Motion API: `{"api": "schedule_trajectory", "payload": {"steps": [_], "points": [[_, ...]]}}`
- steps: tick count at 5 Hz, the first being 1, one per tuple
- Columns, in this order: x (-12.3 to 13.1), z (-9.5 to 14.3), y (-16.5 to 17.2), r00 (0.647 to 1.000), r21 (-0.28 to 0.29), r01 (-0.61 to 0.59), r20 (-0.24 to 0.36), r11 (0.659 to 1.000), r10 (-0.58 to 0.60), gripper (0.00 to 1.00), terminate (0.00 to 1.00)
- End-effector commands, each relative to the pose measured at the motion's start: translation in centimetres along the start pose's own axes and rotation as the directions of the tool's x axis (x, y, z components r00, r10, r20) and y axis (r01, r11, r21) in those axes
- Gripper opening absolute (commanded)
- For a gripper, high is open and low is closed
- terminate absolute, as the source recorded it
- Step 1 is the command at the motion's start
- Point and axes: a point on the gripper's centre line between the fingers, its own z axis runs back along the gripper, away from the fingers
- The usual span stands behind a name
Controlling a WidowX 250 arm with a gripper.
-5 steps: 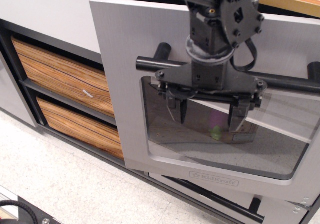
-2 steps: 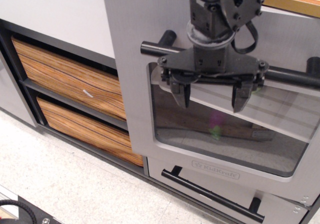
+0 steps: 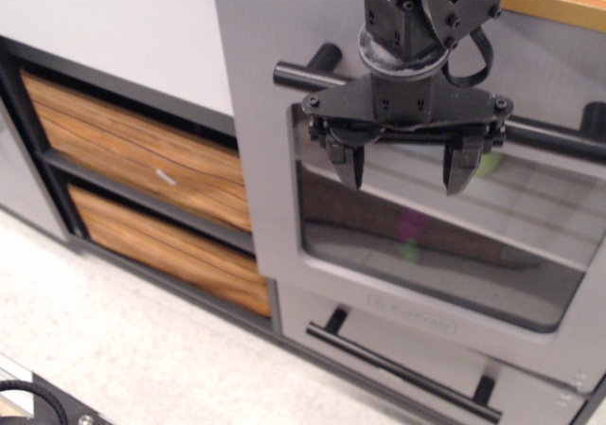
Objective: Close oven
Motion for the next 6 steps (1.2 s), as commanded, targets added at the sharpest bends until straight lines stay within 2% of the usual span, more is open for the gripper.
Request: {"api": "schedule_trajectory", "payload": {"steps": [1, 3, 4, 5, 6], "points": [[1.95, 1.36, -0.67, 0.998, -0.047, -0.028, 0.054, 0.998, 0.031, 1.0, 0.0], [1.44, 1.92, -0.4, 0.996, -0.059, -0.006, 0.084, 0.998, 0.011, 1.0, 0.0], [1.16, 2.25, -0.21, 0.999, -0.034, 0.039, 0.039, 0.999, -0.038, 1.0, 0.0], [1.16, 2.25, -0.21, 0.999, -0.034, 0.039, 0.039, 0.999, -0.038, 1.0, 0.0], [1.16, 2.25, -0.21, 0.999, -0.034, 0.039, 0.039, 0.999, -0.038, 1.0, 1.0]]}}
